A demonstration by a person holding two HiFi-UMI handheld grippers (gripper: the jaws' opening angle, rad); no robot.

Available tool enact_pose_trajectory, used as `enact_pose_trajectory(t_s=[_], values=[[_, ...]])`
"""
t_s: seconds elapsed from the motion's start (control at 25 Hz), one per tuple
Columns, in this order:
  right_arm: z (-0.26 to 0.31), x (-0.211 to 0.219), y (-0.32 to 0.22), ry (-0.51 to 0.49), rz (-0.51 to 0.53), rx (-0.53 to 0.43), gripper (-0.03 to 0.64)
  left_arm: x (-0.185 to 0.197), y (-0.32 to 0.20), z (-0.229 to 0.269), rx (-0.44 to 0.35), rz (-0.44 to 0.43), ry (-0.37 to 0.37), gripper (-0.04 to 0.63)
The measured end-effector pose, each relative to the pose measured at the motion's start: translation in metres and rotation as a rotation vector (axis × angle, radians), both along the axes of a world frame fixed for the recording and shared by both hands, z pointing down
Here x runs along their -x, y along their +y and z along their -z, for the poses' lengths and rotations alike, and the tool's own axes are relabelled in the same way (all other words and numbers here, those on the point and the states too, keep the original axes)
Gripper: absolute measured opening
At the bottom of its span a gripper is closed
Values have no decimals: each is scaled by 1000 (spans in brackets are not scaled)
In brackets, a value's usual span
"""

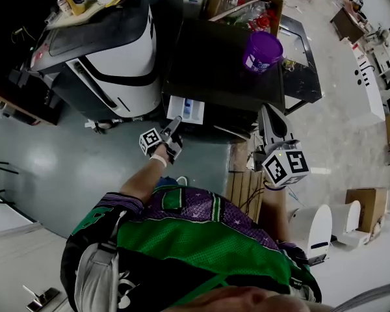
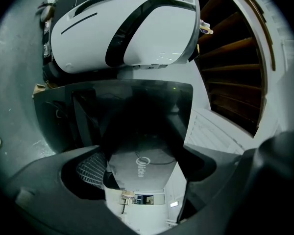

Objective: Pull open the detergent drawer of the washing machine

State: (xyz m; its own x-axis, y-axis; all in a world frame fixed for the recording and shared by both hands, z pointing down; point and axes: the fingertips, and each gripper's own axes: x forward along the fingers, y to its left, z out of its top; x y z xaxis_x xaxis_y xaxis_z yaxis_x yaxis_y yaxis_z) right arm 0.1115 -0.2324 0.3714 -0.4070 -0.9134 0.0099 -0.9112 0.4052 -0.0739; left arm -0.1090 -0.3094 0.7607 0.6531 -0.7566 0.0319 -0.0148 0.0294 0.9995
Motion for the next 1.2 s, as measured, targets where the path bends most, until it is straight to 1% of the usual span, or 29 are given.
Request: enact_pose_trajectory(t_s=[0.2,0.4,0.64,1.0,1.08,1.2], values=[[2,0,-2,-9,-7,-5,2,2,15,-5,-8,-29,11,434],[-3,3,-8,-10,4,2,2,0,16,-3,-9,-44,14,434],[0,10,-14,-11,30,1,2,1,19,-1,-4,-43,3,434],[4,27,-19,-20,82,-4,2,1,26,-1,-2,-39,13,434],[6,28,-20,-20,86,-9,2,2,28,1,-11,-42,8,434],[9,27,-21,-22,88,-14,2,2,31,1,-1,-37,10,434]])
